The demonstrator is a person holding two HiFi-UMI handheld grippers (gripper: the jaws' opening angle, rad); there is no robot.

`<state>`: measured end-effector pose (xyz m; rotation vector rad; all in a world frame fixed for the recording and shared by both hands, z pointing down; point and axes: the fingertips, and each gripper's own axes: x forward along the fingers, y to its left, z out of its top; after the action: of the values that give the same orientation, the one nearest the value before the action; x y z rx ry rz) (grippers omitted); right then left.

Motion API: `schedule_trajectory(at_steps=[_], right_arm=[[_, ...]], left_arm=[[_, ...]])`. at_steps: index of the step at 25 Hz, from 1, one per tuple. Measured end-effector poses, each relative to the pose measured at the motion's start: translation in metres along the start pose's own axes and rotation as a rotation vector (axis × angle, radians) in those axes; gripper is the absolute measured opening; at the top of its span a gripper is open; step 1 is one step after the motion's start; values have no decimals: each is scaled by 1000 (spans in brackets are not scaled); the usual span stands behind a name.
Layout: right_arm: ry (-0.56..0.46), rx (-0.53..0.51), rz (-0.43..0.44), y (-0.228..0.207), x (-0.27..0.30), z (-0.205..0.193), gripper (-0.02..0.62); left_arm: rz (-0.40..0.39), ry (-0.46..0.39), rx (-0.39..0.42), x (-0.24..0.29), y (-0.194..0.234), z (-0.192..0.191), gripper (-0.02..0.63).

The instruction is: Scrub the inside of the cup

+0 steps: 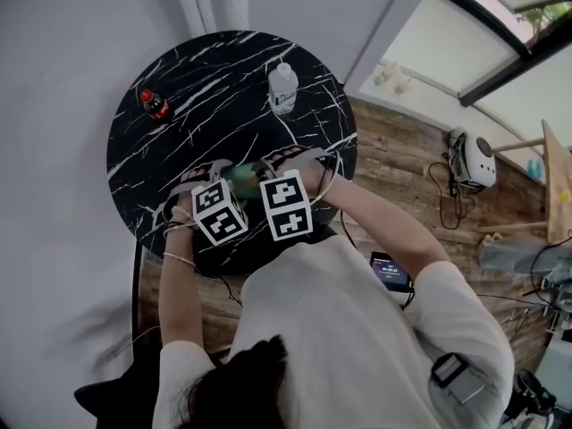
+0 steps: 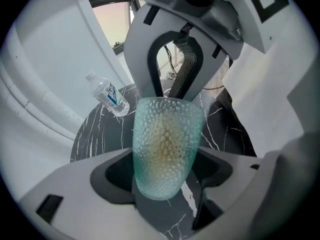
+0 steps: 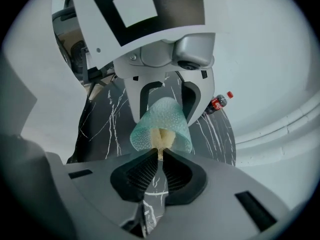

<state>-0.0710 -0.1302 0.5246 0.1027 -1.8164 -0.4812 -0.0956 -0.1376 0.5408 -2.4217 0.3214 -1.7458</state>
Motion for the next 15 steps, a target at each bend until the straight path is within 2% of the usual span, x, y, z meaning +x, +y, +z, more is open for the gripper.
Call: schedule_trajectory(at_steps=[6,15], right_arm=[[-35,65,113,13,-4,-1,51],[-170,173,298,29,-17,10,49]], left_arm=[[5,-4,21,1,-3,4,350],[5,-11,53,-3,-7,4,350]])
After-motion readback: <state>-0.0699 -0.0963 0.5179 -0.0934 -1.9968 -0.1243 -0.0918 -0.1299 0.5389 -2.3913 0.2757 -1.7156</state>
